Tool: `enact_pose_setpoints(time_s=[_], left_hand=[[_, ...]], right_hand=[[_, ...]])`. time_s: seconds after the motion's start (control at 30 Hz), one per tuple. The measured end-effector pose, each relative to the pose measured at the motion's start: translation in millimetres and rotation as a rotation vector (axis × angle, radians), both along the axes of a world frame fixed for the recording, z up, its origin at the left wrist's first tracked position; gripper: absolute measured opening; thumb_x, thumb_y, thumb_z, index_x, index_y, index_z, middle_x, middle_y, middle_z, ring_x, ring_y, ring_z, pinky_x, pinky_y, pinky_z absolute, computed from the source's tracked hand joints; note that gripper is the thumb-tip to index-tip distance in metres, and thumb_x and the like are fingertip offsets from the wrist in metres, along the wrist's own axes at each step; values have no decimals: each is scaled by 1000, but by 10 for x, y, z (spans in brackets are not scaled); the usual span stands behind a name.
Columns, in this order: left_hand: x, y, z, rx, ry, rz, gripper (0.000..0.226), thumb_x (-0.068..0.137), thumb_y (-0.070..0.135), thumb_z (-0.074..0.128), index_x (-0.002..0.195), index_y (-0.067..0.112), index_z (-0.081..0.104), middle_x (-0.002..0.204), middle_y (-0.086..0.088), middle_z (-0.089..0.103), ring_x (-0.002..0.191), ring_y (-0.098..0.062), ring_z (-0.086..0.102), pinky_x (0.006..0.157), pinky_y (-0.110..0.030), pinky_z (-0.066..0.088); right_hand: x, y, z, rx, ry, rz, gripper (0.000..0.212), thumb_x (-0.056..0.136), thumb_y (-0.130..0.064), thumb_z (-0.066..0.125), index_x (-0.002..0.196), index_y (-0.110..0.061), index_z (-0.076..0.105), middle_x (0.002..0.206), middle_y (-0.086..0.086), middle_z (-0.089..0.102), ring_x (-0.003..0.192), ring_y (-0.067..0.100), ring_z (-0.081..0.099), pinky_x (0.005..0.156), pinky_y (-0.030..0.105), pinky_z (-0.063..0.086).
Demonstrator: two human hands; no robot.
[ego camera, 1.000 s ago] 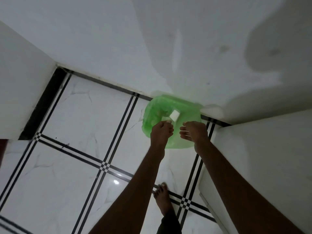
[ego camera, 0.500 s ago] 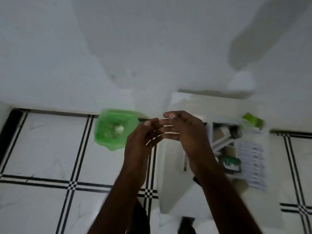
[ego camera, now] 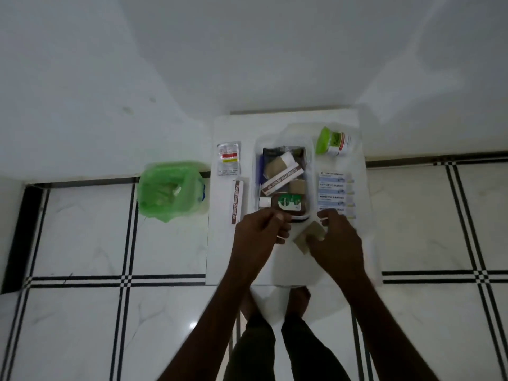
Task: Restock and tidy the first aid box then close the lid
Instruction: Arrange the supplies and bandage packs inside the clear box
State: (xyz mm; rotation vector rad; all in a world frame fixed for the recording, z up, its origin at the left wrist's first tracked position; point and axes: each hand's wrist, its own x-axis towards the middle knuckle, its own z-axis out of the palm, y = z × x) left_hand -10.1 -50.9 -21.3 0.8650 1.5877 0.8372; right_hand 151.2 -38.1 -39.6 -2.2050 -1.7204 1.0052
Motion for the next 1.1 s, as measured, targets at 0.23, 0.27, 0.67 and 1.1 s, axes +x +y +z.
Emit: enact_pose_setpoints(time_s=[0.23,0.27,0.67,1.1], left_hand=[[212,-434,-752,-17,811,-23,32,86,26,69,116,15,63,110,-4,63,102,-20,57,77,-26,48],[215,-428,-826,-46,831,-52,43,83,29,72,122,14,58,118,-6,60,108,-22,55,83,-30,51],[32,-386,-918,-37,848,-33,60,68,48,80,112,17,55,109,-5,58,96,-20,56,78,-32,58],[-552,-253,-34,163,743,319,5,87,29,71,88,25,72,78,6,59,64,-7,57,60,-5,34]], right_hand=[[-136,-266,-475,113,-148,72,83,63,-31,85,133,-9,46,128,19,51,118,36,49,98,44,45],[-118,-272,-454,153,-144,55,80,64,-30,84,132,-8,47,127,20,52,117,37,50,98,45,45],[-574,156,232,507,-90,49,65,74,-53,66,123,-12,53,118,14,53,109,27,47,83,35,49],[-843,609,-101,378,-328,173,62,78,-55,66,114,-6,57,124,19,52,106,32,52,85,42,48]])
